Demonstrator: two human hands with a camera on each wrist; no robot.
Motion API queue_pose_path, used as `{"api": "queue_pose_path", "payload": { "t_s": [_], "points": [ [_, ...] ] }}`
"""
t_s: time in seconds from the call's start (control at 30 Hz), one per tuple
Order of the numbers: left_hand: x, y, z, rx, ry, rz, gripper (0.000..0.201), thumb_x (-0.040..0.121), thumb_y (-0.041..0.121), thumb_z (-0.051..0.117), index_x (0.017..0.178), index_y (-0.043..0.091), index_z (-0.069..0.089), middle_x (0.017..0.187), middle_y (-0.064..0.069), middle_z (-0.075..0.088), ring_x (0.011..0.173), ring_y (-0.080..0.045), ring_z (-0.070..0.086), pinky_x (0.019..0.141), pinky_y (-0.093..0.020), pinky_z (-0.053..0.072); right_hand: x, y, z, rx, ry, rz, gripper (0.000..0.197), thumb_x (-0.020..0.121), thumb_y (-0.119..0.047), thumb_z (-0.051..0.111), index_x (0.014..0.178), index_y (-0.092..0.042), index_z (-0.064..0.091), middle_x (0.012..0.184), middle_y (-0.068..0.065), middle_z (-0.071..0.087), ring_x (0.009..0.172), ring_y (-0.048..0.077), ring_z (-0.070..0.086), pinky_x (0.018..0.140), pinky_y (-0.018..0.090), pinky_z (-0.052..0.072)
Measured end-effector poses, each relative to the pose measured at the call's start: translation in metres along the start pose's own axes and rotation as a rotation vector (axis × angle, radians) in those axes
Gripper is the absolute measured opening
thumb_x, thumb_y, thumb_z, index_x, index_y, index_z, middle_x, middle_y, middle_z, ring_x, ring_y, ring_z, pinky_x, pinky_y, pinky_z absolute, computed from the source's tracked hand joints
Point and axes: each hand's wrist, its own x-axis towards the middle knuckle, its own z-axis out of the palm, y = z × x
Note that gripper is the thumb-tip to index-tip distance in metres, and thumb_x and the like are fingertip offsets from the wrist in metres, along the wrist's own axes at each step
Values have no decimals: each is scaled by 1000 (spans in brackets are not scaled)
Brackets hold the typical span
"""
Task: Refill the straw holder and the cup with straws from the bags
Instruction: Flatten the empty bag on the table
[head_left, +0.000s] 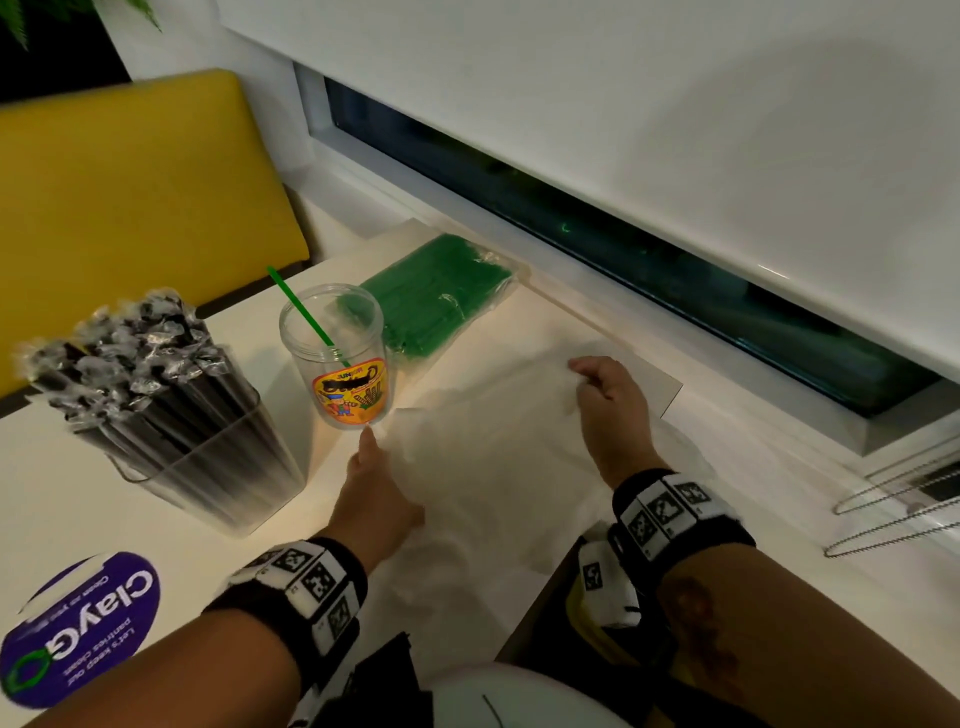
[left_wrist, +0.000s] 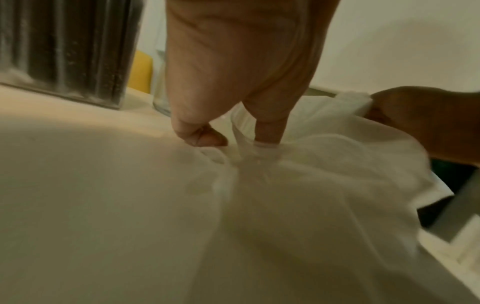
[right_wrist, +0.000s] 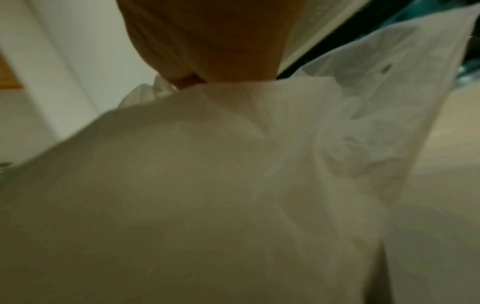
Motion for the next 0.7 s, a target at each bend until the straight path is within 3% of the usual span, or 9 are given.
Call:
{"api": "queue_pose_path", "payload": {
  "t_s": [0.07, 0.13, 0.17, 0.27, 0.37, 0.47, 0.57, 0.63, 0.7],
  "points": [
    [3, 2, -3, -88, -31, -25, 88, 67, 7, 85, 141, 10, 38, 112, -9, 63, 106, -34, 62, 83, -37, 51, -16, 0, -1, -21, -62, -159, 22, 88, -28, 49, 104, -16, 57, 107, -1, 59, 93, 10, 55, 81, 27, 49],
    [0, 7, -8, -228, 75, -55, 32, 75, 9, 79, 102, 18, 65, 91, -5, 67, 95, -33, 66, 82, -40, 54, -32, 5, -3, -189, -107, -321, 43, 89, -45, 60, 119, -16, 50, 117, 0, 54, 99, 11, 52, 87, 23, 47],
    [-2, 9, -11, -305, 127, -36, 17, 77, 11, 74, 87, 23, 67, 85, -3, 68, 89, -31, 66, 82, -42, 54, -37, 12, -3, -277, -131, -397, 55, 87, -45, 65, 129, -15, 46, 123, 2, 51, 106, 13, 49, 94, 26, 45],
    [-4, 12, -20, -354, 266, 190, 24, 84, 2, 64, 72, 22, 60, 76, 0, 63, 73, -20, 57, 67, -32, 46, -47, 48, -4, -607, -274, -593, 66, 83, -24, 73, 141, -19, 41, 125, 12, 51, 122, 31, 47, 112, 54, 33],
    [-3, 9, -26, -431, 242, 267, 20, 77, -6, 60, 74, 13, 57, 72, -3, 59, 67, -19, 50, 55, -29, 39, -48, 78, -9, -969, -455, -553, 56, 82, -15, 70, 133, -28, 50, 132, 8, 57, 143, 40, 28, 112, 62, 16],
    [-10, -2, -23, -390, 203, 316, 37, 84, -10, 59, 70, 25, 64, 86, 7, 66, 74, -4, 56, 68, -19, 46, -43, 66, -14, -1110, -500, -419, 56, 93, -17, 52, 145, -33, 40, 159, 0, 28, 150, 32, -6, 114, 59, -9],
    [-10, -17, -23, -139, 100, 486, 47, 69, -4, 41, 82, 39, 56, 102, 12, 60, 94, 6, 57, 81, -1, 37, -43, 25, -9, -968, -326, -423, 71, 82, -21, 54, 149, -28, 32, 161, 7, 19, 151, 32, -4, 119, 58, -4],
    [-9, -15, -32, 67, 0, 476, 43, 69, -6, 42, 83, 32, 57, 103, 4, 60, 100, -14, 58, 85, -13, 40, -52, 7, 4, -779, -357, -511, 94, 72, -28, 60, 154, -24, 15, 163, 11, 13, 151, 31, -2, 120, 59, 5],
    [-8, 3, -41, 237, -58, 376, 32, 79, -10, 45, 89, 18, 58, 102, -6, 60, 92, -26, 60, 79, -31, 48, -70, 0, 18, -746, -702, -477, 113, 73, -43, 67, 155, -26, -9, 164, 8, -6, 150, 28, -12, 120, 56, 1]
  ]
}}
